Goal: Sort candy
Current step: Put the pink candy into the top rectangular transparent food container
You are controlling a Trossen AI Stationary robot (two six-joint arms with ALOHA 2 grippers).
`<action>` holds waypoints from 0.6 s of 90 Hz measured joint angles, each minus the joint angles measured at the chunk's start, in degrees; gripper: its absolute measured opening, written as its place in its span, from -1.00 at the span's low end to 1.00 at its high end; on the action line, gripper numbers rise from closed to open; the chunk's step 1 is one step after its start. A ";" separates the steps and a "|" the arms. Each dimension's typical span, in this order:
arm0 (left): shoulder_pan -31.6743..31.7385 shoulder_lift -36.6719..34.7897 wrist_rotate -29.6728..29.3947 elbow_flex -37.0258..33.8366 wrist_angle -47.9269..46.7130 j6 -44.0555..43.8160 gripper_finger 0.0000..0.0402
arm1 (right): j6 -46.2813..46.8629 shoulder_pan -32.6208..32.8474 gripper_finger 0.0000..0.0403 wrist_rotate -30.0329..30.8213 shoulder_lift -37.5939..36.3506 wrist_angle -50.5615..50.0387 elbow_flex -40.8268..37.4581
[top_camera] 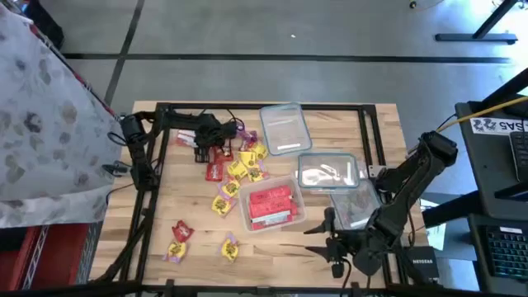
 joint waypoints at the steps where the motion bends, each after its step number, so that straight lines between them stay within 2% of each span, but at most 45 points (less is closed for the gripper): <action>1: -0.23 0.00 0.54 0.00 0.00 -0.01 -0.20 | 0.07 0.00 -0.04 -0.01 0.00 0.00 0.00; 12: -3.06 0.02 5.65 0.00 0.08 -2.20 -0.54 | 1.05 0.04 -0.04 -0.48 0.00 0.07 0.00; 24: -6.83 0.10 6.59 0.26 -0.48 -9.29 -0.92 | 1.52 0.04 -0.04 -1.79 0.00 0.08 0.00; 40: -13.52 0.11 8.07 2.25 -5.50 -19.06 -0.99 | 1.92 0.48 -0.04 -2.52 0.00 0.11 0.00; 54: -20.00 0.20 8.59 7.51 -13.36 -25.10 -1.00 | 2.67 1.35 -0.04 -2.31 0.00 0.21 0.00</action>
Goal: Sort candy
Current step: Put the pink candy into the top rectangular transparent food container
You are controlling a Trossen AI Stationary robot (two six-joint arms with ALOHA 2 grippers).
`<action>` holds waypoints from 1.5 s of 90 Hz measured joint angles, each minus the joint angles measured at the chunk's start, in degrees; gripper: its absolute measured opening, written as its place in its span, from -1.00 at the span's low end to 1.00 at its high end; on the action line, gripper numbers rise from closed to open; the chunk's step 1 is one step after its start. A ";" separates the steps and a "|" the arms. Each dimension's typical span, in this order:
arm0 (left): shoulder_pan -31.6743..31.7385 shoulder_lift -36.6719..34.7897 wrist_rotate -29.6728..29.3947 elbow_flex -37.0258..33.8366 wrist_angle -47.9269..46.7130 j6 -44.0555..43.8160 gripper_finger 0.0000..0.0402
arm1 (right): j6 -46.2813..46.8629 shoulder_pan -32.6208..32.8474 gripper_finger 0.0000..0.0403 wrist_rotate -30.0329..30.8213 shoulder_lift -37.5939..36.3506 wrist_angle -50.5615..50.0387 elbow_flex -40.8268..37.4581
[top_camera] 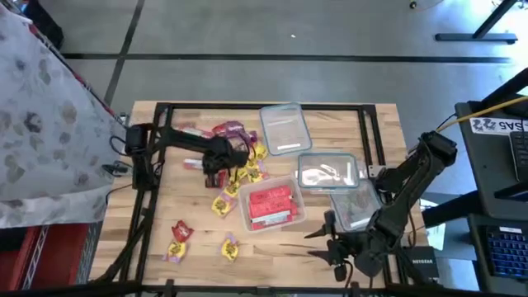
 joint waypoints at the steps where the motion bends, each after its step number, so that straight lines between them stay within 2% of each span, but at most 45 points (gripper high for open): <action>1: -0.44 0.00 -0.08 0.44 -0.69 -0.25 -1.00 | 0.07 0.14 -0.04 0.01 0.00 -0.01 0.00; 17: -5.89 -0.11 -2.20 8.69 -11.51 -4.45 -1.00 | 0.18 1.05 -0.04 0.93 0.00 0.12 0.00; 30: -7.28 -0.17 -3.17 10.67 -12.28 -3.78 -1.00 | 0.36 1.05 -0.04 0.96 0.00 0.33 0.00; 43: -4.64 -0.17 -1.77 7.81 -10.99 1.65 -0.91 | 0.66 1.05 -0.04 0.93 0.00 0.38 0.00; 61: -1.33 -0.22 -1.49 1.58 -4.86 9.06 -0.54 | 1.54 1.31 -0.04 0.96 0.00 0.28 0.00; 79: 0.88 -0.04 -5.05 -4.08 3.13 13.22 -0.20 | 1.54 1.29 -0.04 1.00 0.00 0.18 0.00; 94: 2.27 -0.27 -7.82 -7.33 7.69 14.32 -0.09 | 1.54 1.27 -0.04 1.02 0.00 -0.01 0.00; 105: 2.72 -0.42 -6.39 -9.27 9.97 17.90 -0.13 | 1.54 1.27 -0.04 1.02 0.00 -0.06 0.00; 113: 2.83 -0.51 -1.89 -9.82 10.81 19.47 -0.23 | 1.54 1.27 -0.04 1.02 0.00 -0.06 0.00; 123: 2.27 -0.52 0.61 -9.95 10.69 18.91 -0.47 | 1.54 1.27 -0.04 1.04 0.00 -0.02 0.00; 135: 2.26 -0.48 2.47 -10.04 10.52 15.24 -0.85 | 1.54 1.27 -0.04 1.02 0.00 -0.06 0.00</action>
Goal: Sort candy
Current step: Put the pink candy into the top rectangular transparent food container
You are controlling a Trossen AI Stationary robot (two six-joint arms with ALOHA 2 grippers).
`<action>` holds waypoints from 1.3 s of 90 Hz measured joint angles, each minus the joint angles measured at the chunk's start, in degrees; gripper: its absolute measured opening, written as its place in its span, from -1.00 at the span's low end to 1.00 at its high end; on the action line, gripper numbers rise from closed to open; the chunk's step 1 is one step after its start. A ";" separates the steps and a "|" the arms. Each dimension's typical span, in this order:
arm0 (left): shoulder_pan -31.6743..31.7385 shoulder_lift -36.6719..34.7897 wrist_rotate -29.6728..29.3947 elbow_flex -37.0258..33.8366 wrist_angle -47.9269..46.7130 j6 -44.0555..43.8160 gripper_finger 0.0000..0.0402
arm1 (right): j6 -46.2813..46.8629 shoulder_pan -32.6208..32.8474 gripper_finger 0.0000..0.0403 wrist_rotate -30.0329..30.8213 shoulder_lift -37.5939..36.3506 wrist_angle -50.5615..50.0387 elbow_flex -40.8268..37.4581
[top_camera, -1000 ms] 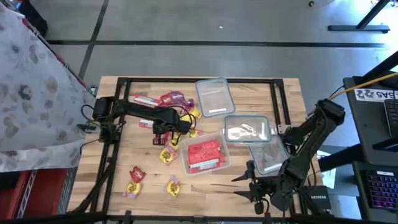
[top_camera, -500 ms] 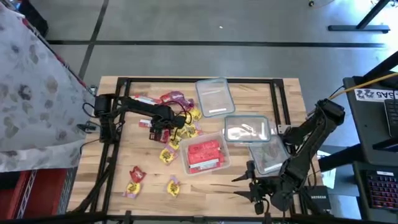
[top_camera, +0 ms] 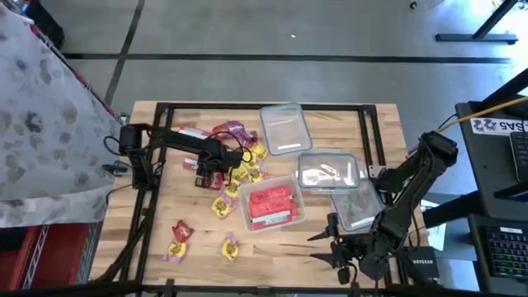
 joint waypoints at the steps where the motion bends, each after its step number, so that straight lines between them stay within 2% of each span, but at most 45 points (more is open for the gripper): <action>1: 0.00 0.00 0.10 0.00 0.00 -0.40 -0.88 | 0.01 0.00 -0.04 0.00 0.00 0.00 0.00; 13: -0.27 0.17 0.06 0.82 -1.78 -3.12 -0.97 | 0.01 0.00 -0.04 0.00 0.00 0.02 0.00; 23: -1.28 0.69 -2.18 3.60 -9.58 -6.51 -0.99 | 0.03 0.00 -0.04 0.00 0.00 0.04 0.00; 38: -3.41 -0.66 -4.82 11.15 -20.94 -11.98 -1.00 | 0.03 0.00 -0.04 0.00 0.00 0.07 0.00; 53: -7.73 -1.73 -5.34 20.43 -28.34 -17.68 -1.00 | 0.03 0.00 -0.04 0.00 0.00 0.04 0.00; 66: -12.48 -1.75 -4.82 29.03 -28.87 -22.55 -1.00 | 0.02 0.00 -0.04 0.00 0.00 0.01 0.00; 80: -17.46 -1.81 0.42 36.17 -17.83 -25.65 -1.00 | -0.14 0.00 -0.04 0.44 0.00 -0.08 0.00; 92: -21.50 -1.81 0.88 39.13 2.50 -25.57 -1.00 | -0.19 0.00 -0.04 0.46 0.00 -0.07 0.00; 105: -24.42 -1.48 0.97 39.10 25.88 -22.60 -1.00 | -0.41 0.00 -0.04 0.45 0.00 -0.04 0.00; 110: -24.98 -1.31 0.98 39.12 30.17 -22.64 -1.00 | -0.41 0.00 -0.04 0.46 0.00 0.03 0.00; 117: -25.06 -0.41 1.01 39.12 31.39 -23.37 -1.00 | -0.43 0.00 -0.04 0.45 0.00 0.17 0.00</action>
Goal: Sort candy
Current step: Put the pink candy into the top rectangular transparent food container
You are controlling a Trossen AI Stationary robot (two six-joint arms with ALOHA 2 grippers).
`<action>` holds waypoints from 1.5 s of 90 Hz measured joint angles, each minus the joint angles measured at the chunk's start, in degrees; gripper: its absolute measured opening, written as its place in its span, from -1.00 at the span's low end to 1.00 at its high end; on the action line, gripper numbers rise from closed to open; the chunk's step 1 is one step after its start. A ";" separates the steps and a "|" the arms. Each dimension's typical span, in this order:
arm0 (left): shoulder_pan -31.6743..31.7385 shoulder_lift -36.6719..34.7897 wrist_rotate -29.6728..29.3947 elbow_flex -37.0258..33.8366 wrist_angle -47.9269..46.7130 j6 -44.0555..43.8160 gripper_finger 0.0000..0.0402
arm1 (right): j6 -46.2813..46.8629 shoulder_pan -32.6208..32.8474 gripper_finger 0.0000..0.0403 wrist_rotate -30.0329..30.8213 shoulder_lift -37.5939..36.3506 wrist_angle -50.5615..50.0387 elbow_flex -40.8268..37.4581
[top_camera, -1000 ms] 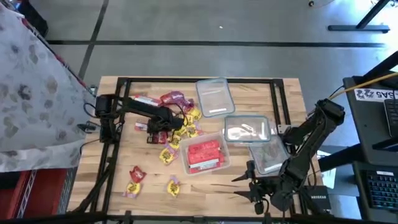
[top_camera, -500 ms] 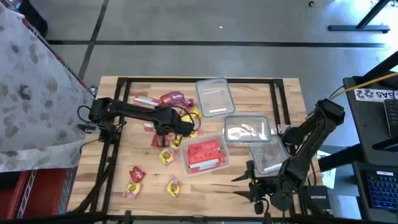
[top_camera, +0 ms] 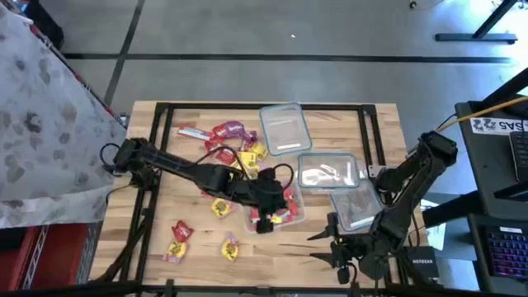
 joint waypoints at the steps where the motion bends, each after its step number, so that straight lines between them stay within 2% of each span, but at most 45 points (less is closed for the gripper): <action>1: 0.02 0.11 -0.02 0.00 -0.06 -0.04 -1.00 | 0.00 0.00 -0.04 -0.01 0.00 0.04 0.00; 21: 1.41 3.67 -0.78 -0.07 -7.26 -1.47 -0.85 | 0.28 0.00 -0.04 0.00 0.00 0.25 0.00; 35: 2.83 6.49 1.01 -0.15 -9.91 -3.78 -0.69 | 0.37 0.00 -0.04 0.01 0.00 0.25 0.00; 56: 4.36 4.88 1.36 0.24 -13.86 -3.39 -0.53 | 0.44 0.00 -0.04 0.01 0.00 0.17 0.00; 69: 5.17 1.93 -0.79 3.03 -26.09 -4.65 -0.52 | 0.44 0.00 -0.04 0.01 0.00 0.09 0.00; 79: 6.55 0.54 -8.84 3.17 -39.00 -10.49 -0.52 | 0.44 0.00 -0.04 0.01 0.00 0.14 0.00; 87: 9.46 0.50 -12.99 2.78 -50.60 -13.91 -0.52 | 0.44 0.00 -0.04 0.01 0.00 0.17 0.00; 97: 14.76 0.47 -13.54 -0.60 -59.78 -14.12 -0.50 | 0.44 0.00 -0.04 0.01 0.00 0.19 0.00; 109: 21.71 0.47 -12.60 -5.98 -60.24 -9.42 -0.39 | 0.44 0.00 -0.04 0.01 0.00 0.21 0.00; 128: 32.86 0.47 -12.19 -15.83 -52.51 2.33 -0.06 | 0.24 0.00 -0.04 0.01 -0.02 -0.17 0.00; 135: 36.43 0.48 -14.59 -19.27 -49.50 9.27 0.04 | -0.87 0.00 -0.04 0.01 -0.02 -0.21 0.00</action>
